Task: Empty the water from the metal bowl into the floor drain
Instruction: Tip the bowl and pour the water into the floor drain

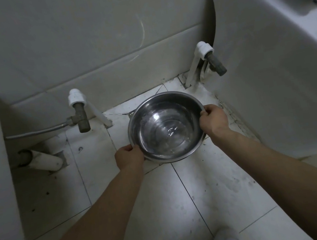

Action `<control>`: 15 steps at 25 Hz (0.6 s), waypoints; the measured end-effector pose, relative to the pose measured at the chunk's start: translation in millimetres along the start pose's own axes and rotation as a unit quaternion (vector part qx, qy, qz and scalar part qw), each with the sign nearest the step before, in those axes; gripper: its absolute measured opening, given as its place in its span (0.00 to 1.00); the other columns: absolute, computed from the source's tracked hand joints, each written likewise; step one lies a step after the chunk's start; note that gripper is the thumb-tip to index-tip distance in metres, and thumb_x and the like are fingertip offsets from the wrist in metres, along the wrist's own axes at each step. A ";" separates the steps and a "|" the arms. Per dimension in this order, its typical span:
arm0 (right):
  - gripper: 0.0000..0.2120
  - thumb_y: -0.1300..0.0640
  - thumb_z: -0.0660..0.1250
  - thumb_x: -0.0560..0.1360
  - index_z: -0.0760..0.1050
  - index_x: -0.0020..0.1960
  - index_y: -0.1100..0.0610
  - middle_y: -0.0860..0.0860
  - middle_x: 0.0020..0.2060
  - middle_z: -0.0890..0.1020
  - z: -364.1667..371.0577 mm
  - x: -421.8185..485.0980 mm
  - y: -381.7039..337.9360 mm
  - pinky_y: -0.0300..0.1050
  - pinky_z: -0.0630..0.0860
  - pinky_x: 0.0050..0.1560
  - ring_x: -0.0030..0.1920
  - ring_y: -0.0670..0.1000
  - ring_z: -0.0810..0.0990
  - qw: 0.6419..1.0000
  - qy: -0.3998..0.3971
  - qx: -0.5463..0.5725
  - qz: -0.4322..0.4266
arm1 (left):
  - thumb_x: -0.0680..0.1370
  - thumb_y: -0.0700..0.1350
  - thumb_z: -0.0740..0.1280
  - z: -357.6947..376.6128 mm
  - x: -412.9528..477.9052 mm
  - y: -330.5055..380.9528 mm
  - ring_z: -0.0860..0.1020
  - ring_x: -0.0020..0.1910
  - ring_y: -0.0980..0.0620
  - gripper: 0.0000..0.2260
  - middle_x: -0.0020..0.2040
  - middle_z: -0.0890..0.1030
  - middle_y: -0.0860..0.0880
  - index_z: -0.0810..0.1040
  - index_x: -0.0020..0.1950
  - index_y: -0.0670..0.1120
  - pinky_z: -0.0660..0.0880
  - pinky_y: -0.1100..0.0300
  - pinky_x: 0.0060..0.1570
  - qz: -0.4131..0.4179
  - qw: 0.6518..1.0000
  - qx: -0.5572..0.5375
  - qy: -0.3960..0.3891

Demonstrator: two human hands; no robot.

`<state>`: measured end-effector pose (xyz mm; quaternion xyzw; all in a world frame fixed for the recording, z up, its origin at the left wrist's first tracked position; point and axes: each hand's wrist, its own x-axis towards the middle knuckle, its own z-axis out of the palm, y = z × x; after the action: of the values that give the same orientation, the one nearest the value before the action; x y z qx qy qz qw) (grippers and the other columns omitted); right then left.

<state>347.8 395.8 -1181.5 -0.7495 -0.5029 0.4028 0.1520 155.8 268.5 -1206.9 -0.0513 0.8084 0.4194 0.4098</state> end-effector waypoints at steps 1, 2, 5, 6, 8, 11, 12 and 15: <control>0.14 0.59 0.58 0.84 0.79 0.63 0.56 0.51 0.50 0.80 -0.2 1.1 0.0 0.51 0.79 0.53 0.51 0.55 0.79 1.000 -0.002 -0.002 0.000 | 0.78 0.35 0.67 0.8 0.3 -0.2 0.83 0.49 0.40 0.11 0.48 0.82 0.40 0.80 0.60 0.36 0.82 0.45 0.55 -0.001 1.000 0.001 0.001; 0.14 0.59 0.58 0.84 0.79 0.63 0.56 0.51 0.50 0.80 0.2 2.2 0.1 0.50 0.78 0.53 0.51 0.55 0.79 1.000 -0.002 -0.002 -0.001 | 0.78 0.35 0.68 1.6 0.7 -0.2 0.83 0.49 0.40 0.11 0.49 0.82 0.40 0.80 0.60 0.37 0.82 0.45 0.55 -0.002 1.000 0.001 0.003; 0.14 0.60 0.58 0.84 0.79 0.64 0.57 0.51 0.50 0.80 1.9 5.3 0.0 0.48 0.76 0.52 0.51 0.55 0.79 1.000 -0.002 0.001 -0.003 | 0.78 0.35 0.68 3.1 1.0 0.2 0.83 0.49 0.41 0.10 0.50 0.83 0.39 0.80 0.59 0.37 0.82 0.46 0.55 -0.001 1.000 0.002 0.007; 0.14 0.60 0.58 0.84 0.79 0.64 0.57 0.51 0.51 0.80 2.7 6.4 -0.4 0.48 0.76 0.52 0.51 0.54 0.79 1.000 -0.003 0.001 -0.002 | 0.78 0.35 0.68 3.3 1.5 -0.3 0.83 0.49 0.41 0.11 0.50 0.82 0.40 0.80 0.60 0.37 0.82 0.46 0.55 -0.001 1.000 0.003 0.005; 0.14 0.59 0.58 0.84 0.79 0.64 0.57 0.52 0.50 0.80 3.5 7.7 -1.3 0.48 0.76 0.50 0.50 0.54 0.78 1.000 -0.006 0.000 -0.002 | 0.78 0.35 0.68 3.3 1.7 -0.7 0.83 0.50 0.41 0.12 0.49 0.81 0.41 0.79 0.61 0.36 0.82 0.46 0.55 -0.002 1.000 0.008 0.003; 0.14 0.59 0.58 0.84 0.80 0.62 0.57 0.52 0.49 0.81 3.6 9.5 -2.7 0.49 0.76 0.49 0.49 0.55 0.79 1.000 -0.001 0.000 -0.006 | 0.78 0.34 0.68 4.3 2.5 -1.2 0.83 0.49 0.41 0.12 0.47 0.81 0.42 0.79 0.61 0.36 0.82 0.46 0.54 -0.003 1.000 0.005 0.002; 0.14 0.59 0.58 0.83 0.80 0.62 0.57 0.53 0.49 0.81 3.2 10.3 -2.9 0.50 0.77 0.50 0.49 0.55 0.79 1.000 0.000 -0.001 -0.006 | 0.77 0.34 0.68 5.2 2.4 -1.6 0.83 0.49 0.41 0.12 0.46 0.81 0.42 0.79 0.60 0.36 0.82 0.46 0.54 -0.003 1.000 0.004 0.004; 0.14 0.60 0.58 0.83 0.81 0.61 0.58 0.53 0.49 0.82 1.2 13.2 -2.3 0.52 0.79 0.54 0.51 0.56 0.80 1.000 -0.003 -0.003 -0.002 | 0.77 0.34 0.69 8.2 0.0 -1.1 0.83 0.48 0.40 0.09 0.45 0.82 0.42 0.81 0.56 0.37 0.82 0.45 0.54 -0.005 1.000 0.005 0.004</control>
<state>347.7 408.2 -1186.8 -0.7479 -0.5058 0.4031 0.1493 161.4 273.7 -1210.2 -0.0551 0.8120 0.4128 0.4090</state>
